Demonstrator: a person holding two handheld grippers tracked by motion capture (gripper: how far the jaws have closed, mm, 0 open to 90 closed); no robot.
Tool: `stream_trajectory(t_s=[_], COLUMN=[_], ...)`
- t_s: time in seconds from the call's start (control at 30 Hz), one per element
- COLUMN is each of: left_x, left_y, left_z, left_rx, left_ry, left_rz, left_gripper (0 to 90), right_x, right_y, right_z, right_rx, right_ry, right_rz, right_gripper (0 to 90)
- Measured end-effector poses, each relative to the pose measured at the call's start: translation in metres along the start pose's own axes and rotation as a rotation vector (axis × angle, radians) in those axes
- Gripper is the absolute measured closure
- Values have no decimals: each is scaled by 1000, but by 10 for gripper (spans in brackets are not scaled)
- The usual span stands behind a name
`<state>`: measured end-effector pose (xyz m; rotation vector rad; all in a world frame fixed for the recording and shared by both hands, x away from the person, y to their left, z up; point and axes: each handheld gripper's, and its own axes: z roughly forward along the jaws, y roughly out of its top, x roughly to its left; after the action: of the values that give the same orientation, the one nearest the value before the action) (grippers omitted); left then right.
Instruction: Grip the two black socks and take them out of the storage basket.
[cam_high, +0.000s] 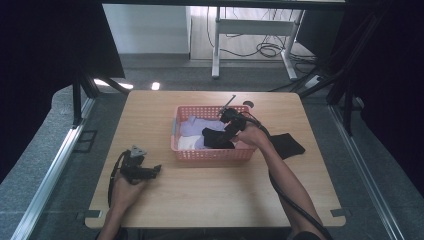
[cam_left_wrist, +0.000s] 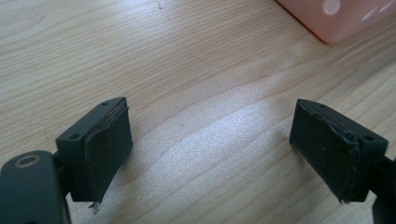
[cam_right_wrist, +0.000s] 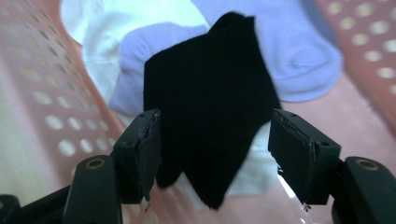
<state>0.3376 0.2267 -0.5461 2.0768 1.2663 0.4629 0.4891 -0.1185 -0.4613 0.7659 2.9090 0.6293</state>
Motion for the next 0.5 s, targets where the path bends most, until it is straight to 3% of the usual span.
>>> stream_trajectory(t_s=[0.1, 0.27, 0.33, 0.5], left_x=[0, 0, 0, 0], left_y=[0, 0, 0, 0], left_z=[0, 0, 0, 0], left_rx=[3, 3, 3, 3], left_ry=[0, 0, 0, 0], left_rz=[3, 3, 3, 2], left_gripper=[127, 127, 126, 127], right_x=[2, 6, 7, 8], right_y=[1, 1, 0, 1], right_z=[14, 25, 24, 13], right_rx=[33, 76, 75, 37], right_ry=[-4, 24, 29, 38], right_rz=[-8, -3, -6, 10], right_gripper=[365, 670, 764, 851])
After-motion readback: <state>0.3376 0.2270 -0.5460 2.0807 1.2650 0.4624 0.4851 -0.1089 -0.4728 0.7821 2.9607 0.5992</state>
